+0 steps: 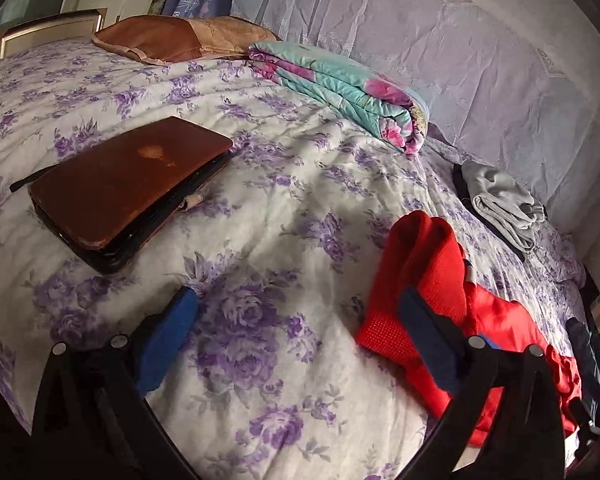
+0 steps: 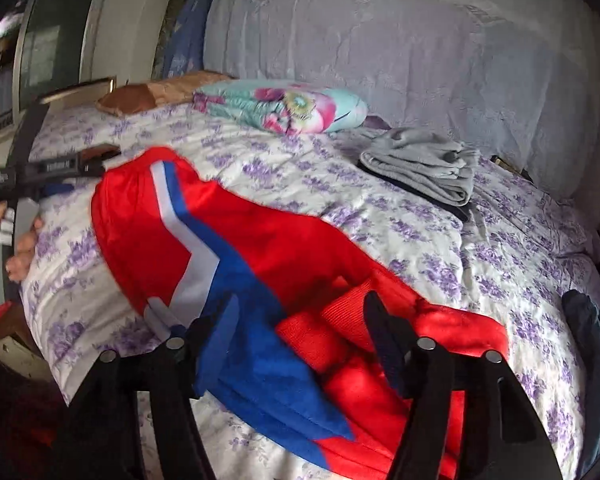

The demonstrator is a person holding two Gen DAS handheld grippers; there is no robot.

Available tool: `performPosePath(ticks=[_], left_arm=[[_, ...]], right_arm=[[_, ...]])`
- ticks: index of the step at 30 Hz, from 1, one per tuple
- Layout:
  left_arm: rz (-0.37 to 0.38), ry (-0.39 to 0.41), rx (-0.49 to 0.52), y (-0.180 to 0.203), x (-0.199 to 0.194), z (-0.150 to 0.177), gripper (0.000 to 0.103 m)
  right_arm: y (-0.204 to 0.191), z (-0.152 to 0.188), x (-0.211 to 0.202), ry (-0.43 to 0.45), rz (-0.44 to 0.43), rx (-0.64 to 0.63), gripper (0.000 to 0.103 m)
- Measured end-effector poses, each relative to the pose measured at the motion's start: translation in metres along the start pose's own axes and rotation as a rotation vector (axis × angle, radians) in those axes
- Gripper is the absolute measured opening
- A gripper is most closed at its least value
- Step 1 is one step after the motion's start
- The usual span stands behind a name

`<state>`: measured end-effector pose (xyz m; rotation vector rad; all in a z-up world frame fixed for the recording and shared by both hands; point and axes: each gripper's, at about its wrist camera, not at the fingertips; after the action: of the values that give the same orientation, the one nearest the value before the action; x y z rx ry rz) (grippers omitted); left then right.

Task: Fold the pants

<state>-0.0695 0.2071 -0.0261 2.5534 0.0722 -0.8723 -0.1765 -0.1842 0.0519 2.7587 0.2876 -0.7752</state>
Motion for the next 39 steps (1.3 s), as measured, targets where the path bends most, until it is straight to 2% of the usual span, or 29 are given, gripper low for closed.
performPosePath(ticks=[2, 3, 5, 7, 8, 9, 10, 13, 14, 15, 16, 19, 21, 22, 23, 24, 25, 27, 28, 30, 32, 34, 36, 39], left_arm=[[0.002, 0.0, -0.003, 0.0, 0.0, 0.0, 0.098], [0.0, 0.0, -0.002, 0.0, 0.0, 0.0, 0.098], [0.0, -0.001, -0.003, -0.001, 0.001, -0.001, 0.098], [-0.001, -0.002, -0.002, -0.001, 0.001, 0.0, 0.098], [-0.002, -0.003, -0.002, -0.001, 0.001, 0.0, 0.098], [-0.005, -0.005, 0.0, -0.001, 0.002, 0.0, 0.098], [-0.008, -0.007, 0.001, -0.001, 0.002, 0.0, 0.098], [-0.01, -0.009, 0.003, -0.001, 0.003, -0.001, 0.098], [-0.012, -0.01, 0.004, -0.001, 0.003, 0.0, 0.098], [-0.014, -0.012, 0.006, -0.001, 0.004, -0.001, 0.098], [-0.015, -0.014, 0.007, 0.0, 0.004, -0.001, 0.098], [-0.022, -0.023, 0.014, 0.001, 0.005, -0.001, 0.098], [-0.031, -0.037, 0.029, 0.003, 0.008, -0.001, 0.098], [-0.035, -0.041, 0.032, 0.003, 0.008, -0.001, 0.098], [-0.034, -0.042, 0.031, 0.003, 0.007, -0.002, 0.098], [-0.031, -0.047, 0.031, 0.003, 0.006, -0.002, 0.098], [-0.026, -0.055, 0.031, 0.003, 0.005, -0.003, 0.098], [-0.002, -0.077, 0.024, 0.004, -0.003, -0.002, 0.098], [0.047, -0.084, 0.005, 0.005, -0.01, -0.002, 0.098], [0.179, -0.11, -0.034, 0.011, -0.019, 0.0, 0.098], [0.227, -0.158, -0.022, 0.024, -0.018, 0.002, 0.098], [0.198, -0.219, -0.002, 0.038, -0.007, 0.007, 0.098], [0.14, -0.213, 0.011, 0.046, -0.002, 0.014, 0.098], [0.113, -0.184, 0.04, 0.06, -0.01, 0.026, 0.098]], right_arm=[[0.03, -0.006, -0.012, 0.043, 0.056, 0.111, 0.082], [0.047, -0.007, -0.013, 0.046, 0.113, 0.165, 0.083], [0.075, -0.004, -0.003, 0.008, 0.224, 0.239, 0.083], [0.085, 0.005, 0.016, -0.06, 0.26, 0.253, 0.083], [0.081, 0.013, 0.029, -0.106, 0.237, 0.247, 0.083], [0.07, 0.021, 0.046, -0.183, 0.175, 0.225, 0.083], [0.056, 0.028, 0.057, -0.215, 0.121, 0.197, 0.083], [0.023, 0.029, 0.055, -0.193, 0.078, 0.075, 0.084], [0.022, 0.026, 0.052, -0.192, 0.026, 0.078, 0.084], [0.023, 0.023, 0.047, -0.178, 0.003, 0.092, 0.083], [0.026, 0.019, 0.039, -0.141, 0.014, 0.107, 0.083], [0.041, 0.009, 0.01, 0.003, 0.036, 0.18, 0.084], [0.054, 0.01, 0.006, 0.033, 0.084, 0.239, 0.093], [0.059, 0.013, 0.015, -0.01, 0.105, 0.24, 0.099], [0.059, 0.021, 0.036, -0.127, 0.113, 0.214, 0.099], [0.057, 0.032, 0.057, -0.247, 0.078, 0.188, 0.1], [0.056, 0.038, 0.063, -0.258, 0.04, 0.196, 0.1], [0.065, 0.036, 0.05, -0.196, -0.011, 0.251, 0.1], [0.07, 0.036, 0.042, -0.145, -0.033, 0.277, 0.099], [0.081, 0.039, 0.02, -0.015, -0.01, 0.344, 0.099], [0.089, 0.045, 0.012, 0.035, -0.029, 0.392, 0.099], [0.097, 0.051, 0.026, -0.034, -0.071, 0.428, 0.099], [0.103, 0.057, 0.043, -0.129, -0.096, 0.477, 0.1], [0.103, 0.057, 0.039, -0.101, -0.112, 0.489, 0.1]])
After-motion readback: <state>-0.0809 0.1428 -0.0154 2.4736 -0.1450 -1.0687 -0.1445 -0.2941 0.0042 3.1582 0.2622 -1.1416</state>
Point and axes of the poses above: each gripper's, at about its wrist camera, not at the fingertips, and x roughly the way its jaws point, y to its right, z to its underside, and after that the axes turned 3 degrees about y, right-handed
